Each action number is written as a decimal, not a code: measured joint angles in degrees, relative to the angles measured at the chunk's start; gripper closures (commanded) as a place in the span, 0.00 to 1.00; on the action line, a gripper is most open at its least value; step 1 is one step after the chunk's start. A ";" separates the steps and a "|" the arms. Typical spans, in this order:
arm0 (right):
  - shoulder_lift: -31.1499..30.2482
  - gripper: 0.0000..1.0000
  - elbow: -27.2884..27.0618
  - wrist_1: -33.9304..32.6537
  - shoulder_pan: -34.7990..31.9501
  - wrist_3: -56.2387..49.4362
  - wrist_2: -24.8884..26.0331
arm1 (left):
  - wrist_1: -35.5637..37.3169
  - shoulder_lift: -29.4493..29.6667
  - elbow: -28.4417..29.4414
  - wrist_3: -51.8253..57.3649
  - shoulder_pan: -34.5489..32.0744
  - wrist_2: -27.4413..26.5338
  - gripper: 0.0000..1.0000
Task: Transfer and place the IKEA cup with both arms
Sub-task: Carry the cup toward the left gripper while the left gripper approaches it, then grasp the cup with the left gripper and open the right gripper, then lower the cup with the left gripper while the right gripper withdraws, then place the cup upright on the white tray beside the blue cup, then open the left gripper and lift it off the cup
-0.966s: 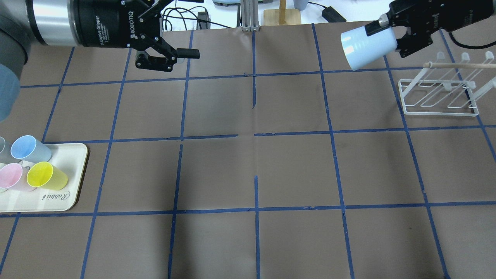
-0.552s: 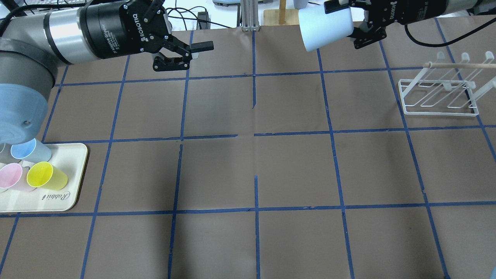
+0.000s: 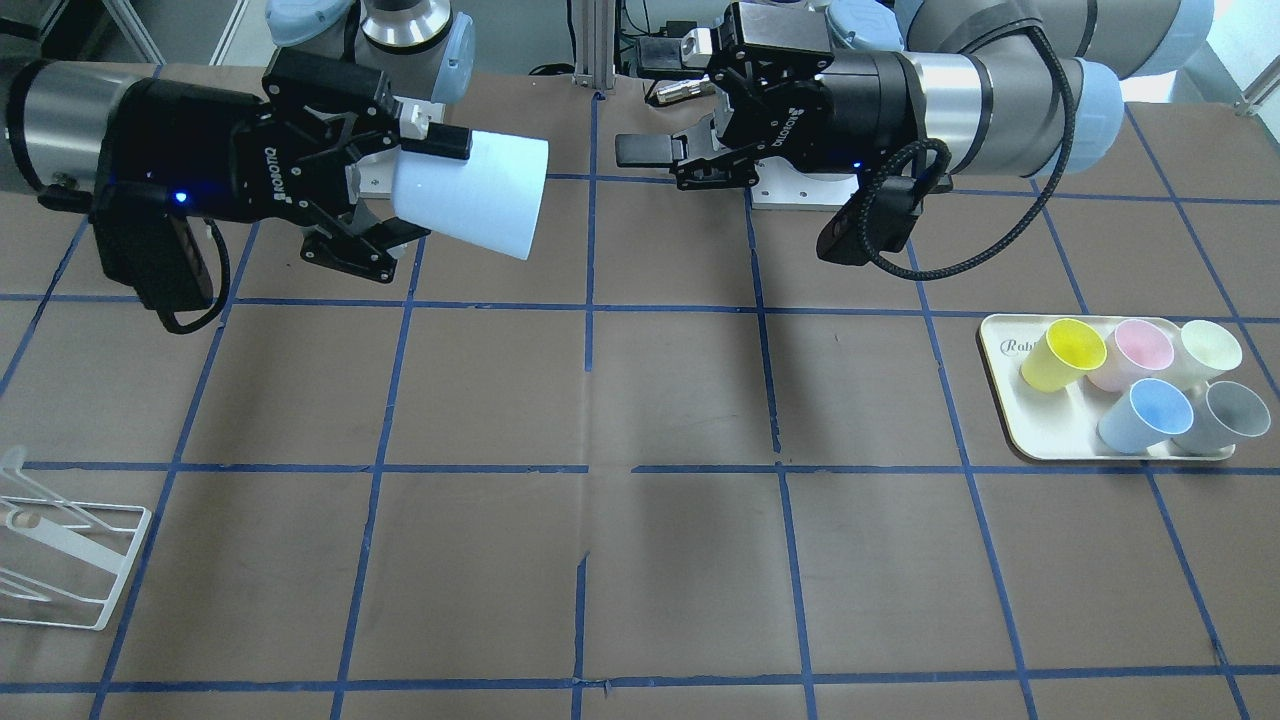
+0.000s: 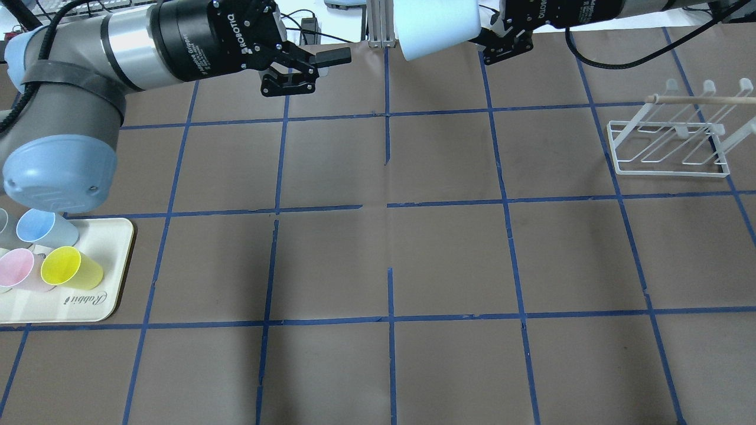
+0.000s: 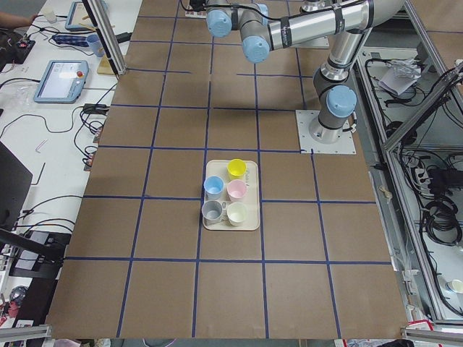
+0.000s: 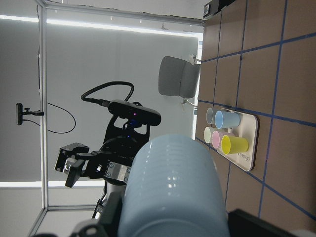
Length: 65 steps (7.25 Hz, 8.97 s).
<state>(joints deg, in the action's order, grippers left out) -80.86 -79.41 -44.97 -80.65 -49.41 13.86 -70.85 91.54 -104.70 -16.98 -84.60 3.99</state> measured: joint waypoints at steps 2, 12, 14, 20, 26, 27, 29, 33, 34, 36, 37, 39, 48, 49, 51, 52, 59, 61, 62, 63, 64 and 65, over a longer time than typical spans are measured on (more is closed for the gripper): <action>-1.83 0.34 -0.08 1.28 -2.01 0.32 -0.53 | 4.23 3.07 2.26 -0.19 -0.24 -0.12 0.01; -1.46 0.24 -0.03 0.85 -2.94 0.07 -4.26 | 16.70 5.94 4.52 -14.39 -6.14 0.56 0.14; -1.45 0.00 -0.04 0.98 -2.94 0.32 -4.12 | 16.78 5.94 5.00 -15.67 -6.20 0.66 0.40; -1.36 0.00 0.28 1.17 -2.93 1.37 -4.45 | 18.92 6.00 4.61 -16.40 -5.80 0.64 0.84; 0.91 0.00 1.49 -3.20 1.27 6.86 4.20 | 19.18 5.23 4.95 -22.44 -2.54 -0.06 1.00; 1.75 0.00 2.12 -3.69 2.96 7.12 8.45 | 19.10 5.06 5.14 -24.36 -0.50 -0.78 1.00; 4.26 0.00 4.63 -8.81 4.58 10.62 22.21 | 19.10 4.48 5.38 -26.28 1.89 -8.07 1.00; 2.84 0.00 5.20 -23.38 -0.07 38.27 54.41 | 20.59 5.33 9.48 -20.61 2.29 -32.46 1.00; 1.72 0.01 4.62 -25.88 -4.00 45.59 61.72 | 20.50 5.53 9.39 -16.96 2.19 -37.59 1.00; -0.35 0.00 0.63 -32.22 -10.79 55.73 71.98 | 19.35 5.61 8.17 -9.75 2.02 -45.80 1.00; -2.41 0.00 -3.19 -36.89 -12.03 57.88 74.08 | 15.60 5.10 7.91 -3.41 2.00 -51.76 1.00; -5.76 0.00 -8.00 -42.73 -12.03 57.43 75.48 | 2.64 3.26 8.19 9.38 2.71 -64.34 1.00; -7.15 0.00 -9.01 -50.35 -12.34 55.67 75.83 | -8.28 8.96 6.55 52.03 22.01 -101.66 1.00; -7.17 0.00 -9.16 -50.32 -12.34 55.69 75.95 | -5.39 10.93 6.25 52.52 22.41 -102.81 1.00; -7.15 0.00 -9.21 -50.34 -12.29 55.70 76.19 | -1.15 14.53 5.98 52.84 22.63 -103.41 1.00; -7.13 0.00 -9.24 -50.34 -12.27 55.67 76.26 | 0.76 16.15 5.90 53.09 22.70 -103.46 1.00; -7.17 0.00 -9.18 -50.33 -12.29 55.65 76.33 | 3.56 21.97 5.07 55.58 25.18 -103.47 0.98; -7.16 0.00 -9.15 -50.43 -12.33 55.65 76.32 | 3.49 22.82 5.06 55.80 25.25 -103.46 0.51; -7.17 0.00 -9.14 -50.49 -12.34 55.65 76.30 | 3.33 23.01 5.04 55.80 25.26 -103.53 0.38; -7.19 0.00 -9.15 -50.63 -12.34 55.65 76.24 | 3.14 23.15 5.04 55.77 25.49 -103.86 0.31; -7.20 0.00 -9.17 -50.69 -12.34 55.65 76.19 | 2.82 23.24 5.03 55.75 26.12 -104.32 0.10; -7.20 0.00 -9.18 -50.71 -12.34 55.65 76.18 | 2.51 23.15 5.03 55.74 26.83 -104.57 0.00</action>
<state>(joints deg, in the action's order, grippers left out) -88.06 -88.59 -95.68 -92.99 6.24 90.03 -68.34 114.68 -99.67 38.76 -57.76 -100.58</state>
